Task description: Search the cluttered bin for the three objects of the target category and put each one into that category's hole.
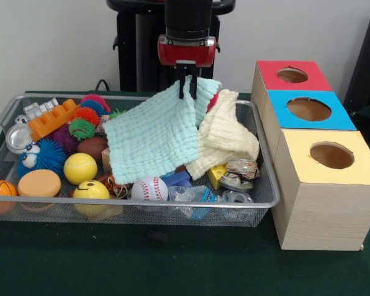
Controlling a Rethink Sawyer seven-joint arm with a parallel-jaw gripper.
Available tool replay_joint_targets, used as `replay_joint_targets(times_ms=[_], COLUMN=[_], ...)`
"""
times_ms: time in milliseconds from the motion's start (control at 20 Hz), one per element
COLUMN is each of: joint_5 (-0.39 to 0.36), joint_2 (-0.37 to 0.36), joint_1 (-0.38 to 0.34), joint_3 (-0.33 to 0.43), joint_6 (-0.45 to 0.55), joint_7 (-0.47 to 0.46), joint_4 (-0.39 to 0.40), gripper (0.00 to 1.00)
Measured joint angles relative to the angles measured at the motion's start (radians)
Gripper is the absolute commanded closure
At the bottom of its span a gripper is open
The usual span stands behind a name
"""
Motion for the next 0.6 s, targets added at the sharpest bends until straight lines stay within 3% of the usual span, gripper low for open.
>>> replay_joint_targets(times_ms=[300,600], joint_5=[0.01,0.051], joint_2=[-0.003,-0.054], joint_1=[-0.011,-0.034], joint_3=[0.0,0.009], joint_6=[0.0,0.045], joint_7=[0.0,0.0], joint_4=[0.0,-0.001], gripper=[1.0,1.0])
